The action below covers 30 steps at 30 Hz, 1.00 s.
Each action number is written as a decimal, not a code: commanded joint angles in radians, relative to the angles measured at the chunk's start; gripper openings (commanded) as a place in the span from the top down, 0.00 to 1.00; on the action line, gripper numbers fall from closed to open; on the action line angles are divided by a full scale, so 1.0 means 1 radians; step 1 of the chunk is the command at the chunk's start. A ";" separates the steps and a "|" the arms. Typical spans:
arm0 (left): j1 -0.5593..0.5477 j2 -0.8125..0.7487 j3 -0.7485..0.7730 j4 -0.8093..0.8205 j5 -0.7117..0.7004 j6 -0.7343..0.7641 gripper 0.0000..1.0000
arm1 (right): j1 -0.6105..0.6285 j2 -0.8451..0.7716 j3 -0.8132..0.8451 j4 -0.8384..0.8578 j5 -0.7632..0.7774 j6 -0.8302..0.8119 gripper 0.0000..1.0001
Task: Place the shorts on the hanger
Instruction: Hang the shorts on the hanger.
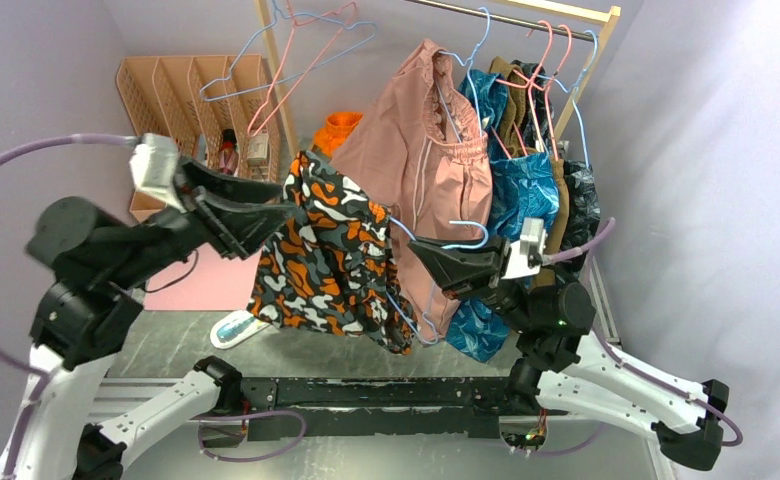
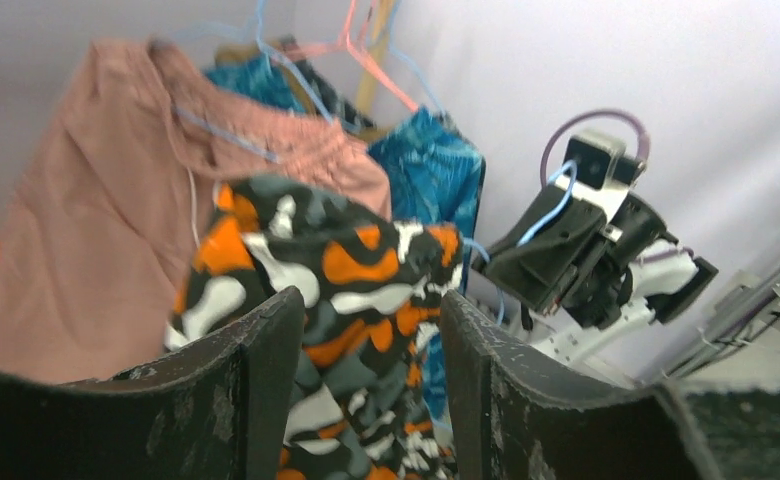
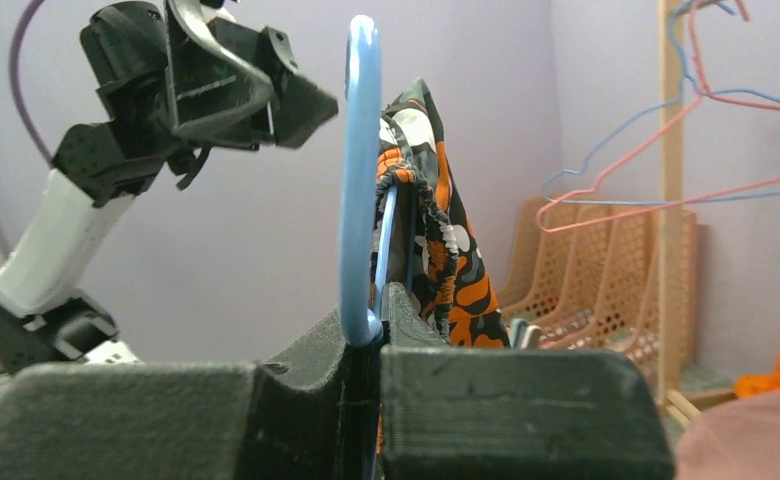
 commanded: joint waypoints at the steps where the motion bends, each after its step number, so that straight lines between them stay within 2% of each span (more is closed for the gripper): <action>1: 0.004 0.025 -0.099 -0.008 0.086 -0.100 0.43 | -0.004 0.028 0.052 -0.018 0.109 -0.063 1.00; 7: 0.004 0.031 -0.164 0.041 0.081 -0.080 0.39 | -0.004 0.094 0.059 -0.020 0.163 -0.087 1.00; 12: -0.017 0.088 -0.177 0.015 0.034 -0.059 0.42 | -0.004 0.166 0.072 0.010 0.176 -0.088 1.00; 19: -0.145 0.105 -0.171 -0.046 -0.197 -0.002 0.30 | -0.004 0.248 0.113 0.003 0.212 -0.113 1.00; 27: -0.252 0.162 -0.158 -0.127 -0.425 -0.001 0.23 | -0.005 0.318 0.148 0.007 0.244 -0.134 1.00; 29: -0.272 0.184 -0.148 -0.144 -0.482 -0.001 0.17 | -0.004 0.330 0.154 0.006 0.245 -0.135 1.00; 30: -0.282 0.192 -0.143 -0.148 -0.503 -0.001 0.11 | -0.004 0.334 0.155 0.007 0.243 -0.136 1.00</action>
